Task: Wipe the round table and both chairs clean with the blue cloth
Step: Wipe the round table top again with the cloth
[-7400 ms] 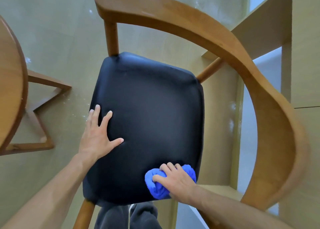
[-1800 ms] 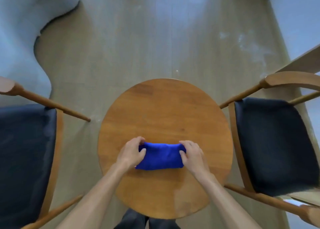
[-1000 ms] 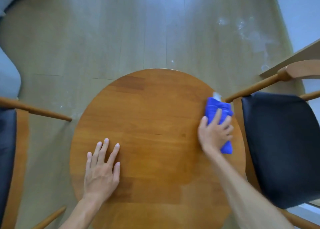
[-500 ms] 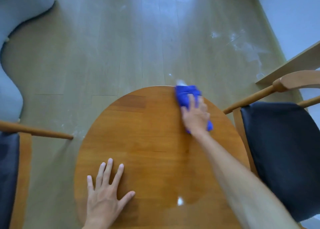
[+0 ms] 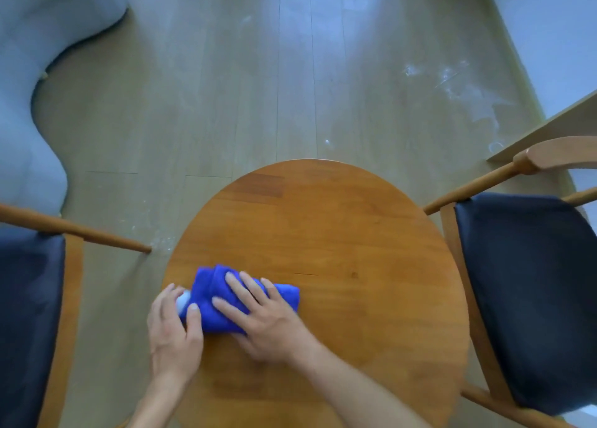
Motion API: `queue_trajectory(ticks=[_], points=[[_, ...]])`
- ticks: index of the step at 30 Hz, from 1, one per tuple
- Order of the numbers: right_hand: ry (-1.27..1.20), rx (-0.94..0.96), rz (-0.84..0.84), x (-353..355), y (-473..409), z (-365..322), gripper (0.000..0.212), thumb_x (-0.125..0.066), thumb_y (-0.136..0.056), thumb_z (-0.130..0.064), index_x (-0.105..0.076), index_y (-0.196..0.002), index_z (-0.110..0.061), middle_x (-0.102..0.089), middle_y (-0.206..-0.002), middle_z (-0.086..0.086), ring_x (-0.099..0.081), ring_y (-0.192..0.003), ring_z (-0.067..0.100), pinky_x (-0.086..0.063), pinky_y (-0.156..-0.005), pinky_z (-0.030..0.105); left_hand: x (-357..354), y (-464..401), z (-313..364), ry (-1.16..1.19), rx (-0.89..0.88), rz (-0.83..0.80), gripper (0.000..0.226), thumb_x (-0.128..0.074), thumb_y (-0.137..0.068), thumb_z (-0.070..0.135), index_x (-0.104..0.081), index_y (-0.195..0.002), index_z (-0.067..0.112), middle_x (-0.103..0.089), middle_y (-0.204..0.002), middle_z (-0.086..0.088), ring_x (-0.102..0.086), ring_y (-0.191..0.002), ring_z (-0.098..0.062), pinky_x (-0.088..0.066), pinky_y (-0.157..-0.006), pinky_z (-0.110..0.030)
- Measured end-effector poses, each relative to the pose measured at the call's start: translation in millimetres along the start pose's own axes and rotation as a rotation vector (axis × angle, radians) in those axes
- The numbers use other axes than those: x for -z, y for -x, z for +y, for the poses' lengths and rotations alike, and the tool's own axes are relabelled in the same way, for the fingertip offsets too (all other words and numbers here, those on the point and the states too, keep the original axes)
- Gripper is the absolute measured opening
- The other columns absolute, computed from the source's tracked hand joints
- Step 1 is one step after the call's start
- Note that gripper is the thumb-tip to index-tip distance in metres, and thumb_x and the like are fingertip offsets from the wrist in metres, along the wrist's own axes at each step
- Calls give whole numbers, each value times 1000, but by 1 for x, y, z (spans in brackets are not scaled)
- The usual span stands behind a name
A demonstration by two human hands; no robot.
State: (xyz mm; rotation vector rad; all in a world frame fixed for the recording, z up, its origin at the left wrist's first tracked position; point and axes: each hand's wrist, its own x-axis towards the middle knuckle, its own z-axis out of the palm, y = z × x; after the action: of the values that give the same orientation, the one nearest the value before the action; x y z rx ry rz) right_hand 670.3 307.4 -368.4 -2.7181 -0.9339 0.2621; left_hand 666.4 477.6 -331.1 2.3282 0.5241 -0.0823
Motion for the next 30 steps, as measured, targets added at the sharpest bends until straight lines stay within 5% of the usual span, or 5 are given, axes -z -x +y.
queue_trajectory(ticks=[3,9,18,24,30], points=[[105,-52,113,24,59,86,68,-70,-72,-27,-52,-137,-22,-39,-149,15,-42,-134,35,-38,-105,48,-4,7,-8,-160,-40,-139,35,-54,-93,12,-54,-127,3,-42,-144,-13,-35,-135,-30,-28,-112,-45],[-165,-1635,423,41,97,146,61,-51,-95,-32,-26,-149,-15,-17,-155,23,-24,-137,42,-28,-102,60,-9,14,-7,-216,38,-234,46,-48,-95,26,-43,-141,22,-30,-153,3,-18,-143,-15,-33,-109,-46],[-382,-922,168,12,-38,-69,65,-43,-86,-49,-39,-145,-25,-25,-156,14,-27,-142,31,-32,-109,48,1,7,-10,-154,-91,-215,57,-56,-93,19,-36,-146,23,-28,-154,-9,-22,-143,-25,-24,-114,-45],[-273,-917,174,35,75,60,50,-35,-101,-32,-25,-150,-28,-7,-160,1,-4,-148,17,-6,-120,38,-41,17,21,-300,-303,-183,71,-38,-81,57,-42,-144,25,-18,-155,-22,-22,-141,-41,-28,-111,-54],[-89,-935,98,16,158,125,59,-16,-95,-44,-25,-149,-23,-10,-160,4,-3,-147,18,-3,-118,45,-116,47,65,-333,-361,-121,61,-66,-77,42,-57,-133,18,-25,-154,-25,-23,-142,-46,-36,-109,-55]])
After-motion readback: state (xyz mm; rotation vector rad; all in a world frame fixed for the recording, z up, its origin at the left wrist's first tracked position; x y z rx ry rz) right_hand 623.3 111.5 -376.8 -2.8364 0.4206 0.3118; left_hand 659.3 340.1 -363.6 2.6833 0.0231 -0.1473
